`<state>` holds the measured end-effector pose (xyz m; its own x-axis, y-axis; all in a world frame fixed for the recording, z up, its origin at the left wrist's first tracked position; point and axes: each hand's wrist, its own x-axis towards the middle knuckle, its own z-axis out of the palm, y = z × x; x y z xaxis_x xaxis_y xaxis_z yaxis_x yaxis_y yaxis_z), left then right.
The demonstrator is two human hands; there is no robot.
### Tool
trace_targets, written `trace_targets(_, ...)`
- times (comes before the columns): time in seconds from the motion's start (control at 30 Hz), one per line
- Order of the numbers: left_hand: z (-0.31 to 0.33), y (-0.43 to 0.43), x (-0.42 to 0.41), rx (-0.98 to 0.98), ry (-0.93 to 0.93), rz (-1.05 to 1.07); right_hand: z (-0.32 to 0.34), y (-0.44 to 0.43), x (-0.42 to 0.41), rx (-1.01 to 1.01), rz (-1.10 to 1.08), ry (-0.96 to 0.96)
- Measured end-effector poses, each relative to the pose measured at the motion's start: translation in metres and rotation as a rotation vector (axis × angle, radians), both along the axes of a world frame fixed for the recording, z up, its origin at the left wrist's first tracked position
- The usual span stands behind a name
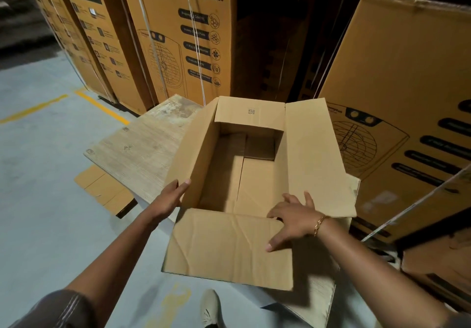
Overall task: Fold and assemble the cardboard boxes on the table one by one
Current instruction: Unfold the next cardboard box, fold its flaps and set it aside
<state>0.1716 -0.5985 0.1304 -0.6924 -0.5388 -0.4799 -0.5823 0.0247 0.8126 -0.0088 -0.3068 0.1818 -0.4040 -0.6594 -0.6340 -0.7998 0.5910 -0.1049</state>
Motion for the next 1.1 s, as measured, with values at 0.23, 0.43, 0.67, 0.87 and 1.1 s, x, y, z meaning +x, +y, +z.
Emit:
trace_targets(0.23,-0.014,0.001,-0.001,-0.509,-0.268,-0.097,-0.032,-0.004,0.034,-0.231,-0.054,0.371)
trace_targets(0.43,-0.012,-0.004,-0.028,-0.907,-0.358,-0.192,-0.024,-0.009,0.015,-0.114,-0.027,0.212)
trace_targets(0.67,-0.014,-0.034,-0.090,-0.934,-0.313,-0.294,-0.023,-0.051,-0.024,-0.214,-0.228,0.139)
trace_targets(0.87,-0.010,-0.063,-0.142,-0.965,-0.278,-0.338,-0.028,-0.126,-0.083,-0.477,-0.673,-0.261)
trace_targets(1.1,-0.018,-0.067,-0.148,-0.965,-0.250,-0.299,-0.050,-0.195,-0.158,-0.925,-1.504,-1.009)
